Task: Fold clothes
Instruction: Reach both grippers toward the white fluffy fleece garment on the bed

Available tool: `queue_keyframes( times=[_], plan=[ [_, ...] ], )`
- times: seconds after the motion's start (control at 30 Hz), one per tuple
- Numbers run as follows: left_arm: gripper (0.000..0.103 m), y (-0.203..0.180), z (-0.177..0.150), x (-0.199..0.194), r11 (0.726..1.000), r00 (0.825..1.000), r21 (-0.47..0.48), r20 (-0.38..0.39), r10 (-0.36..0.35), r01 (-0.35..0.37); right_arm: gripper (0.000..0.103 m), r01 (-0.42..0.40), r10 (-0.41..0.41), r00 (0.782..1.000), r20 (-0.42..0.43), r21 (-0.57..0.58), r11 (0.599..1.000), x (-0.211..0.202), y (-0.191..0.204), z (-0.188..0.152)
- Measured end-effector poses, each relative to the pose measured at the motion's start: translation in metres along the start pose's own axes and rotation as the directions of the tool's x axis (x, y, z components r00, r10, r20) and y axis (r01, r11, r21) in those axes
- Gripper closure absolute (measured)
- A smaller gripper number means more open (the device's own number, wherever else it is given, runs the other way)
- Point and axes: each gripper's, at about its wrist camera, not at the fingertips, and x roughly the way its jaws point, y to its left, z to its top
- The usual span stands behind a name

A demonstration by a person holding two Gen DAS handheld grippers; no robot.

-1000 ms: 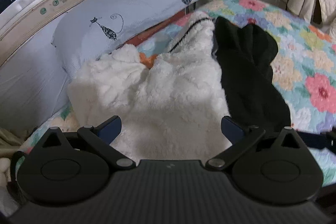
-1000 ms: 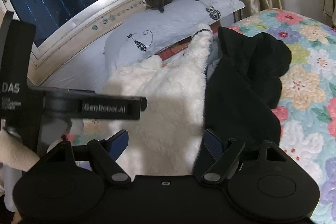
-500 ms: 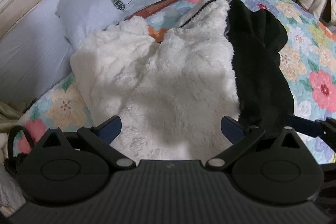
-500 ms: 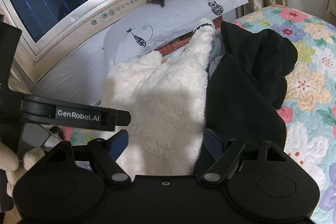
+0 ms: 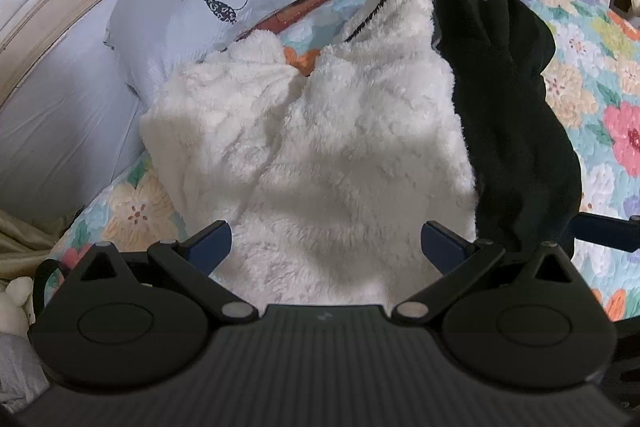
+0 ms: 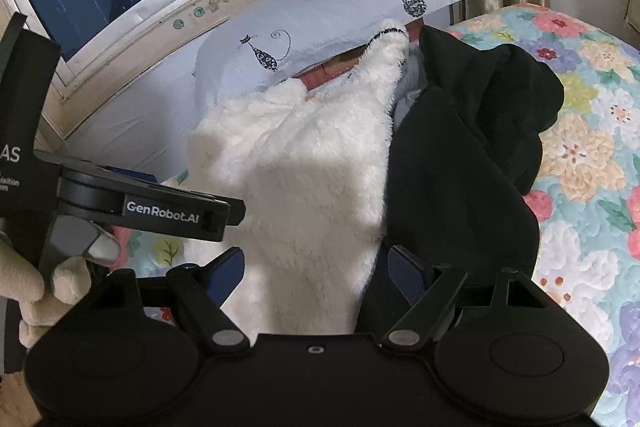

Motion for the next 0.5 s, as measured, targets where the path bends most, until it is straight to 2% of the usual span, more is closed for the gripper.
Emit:
queue_keyframes(
  times=[0.27, 0.37, 0.5],
  plan=[
    [0.0, 0.005, -0.007, 0.008, 1.0, 0.999, 0.004, -0.031, -0.027, 0.027, 0.02, 0.008, -0.008, 0.999, -0.036, -0.008, 1.0, 0.009, 0.001, -0.004],
    [0.0, 0.019, -0.006, 0.014, 0.999, 0.998, -0.02, -0.051, -0.045, 0.044, 0.02, 0.003, -0.004, 0.999, -0.045, -0.014, 1.0, 0.013, 0.004, -0.006],
    [0.0, 0.049, -0.014, 0.03, 0.998, 0.999, -0.04, -0.027, -0.039, 0.038, 0.018, -0.008, 0.007, 0.998, -0.062, -0.01, 1.0, 0.022, 0.001, -0.016]
  ],
)
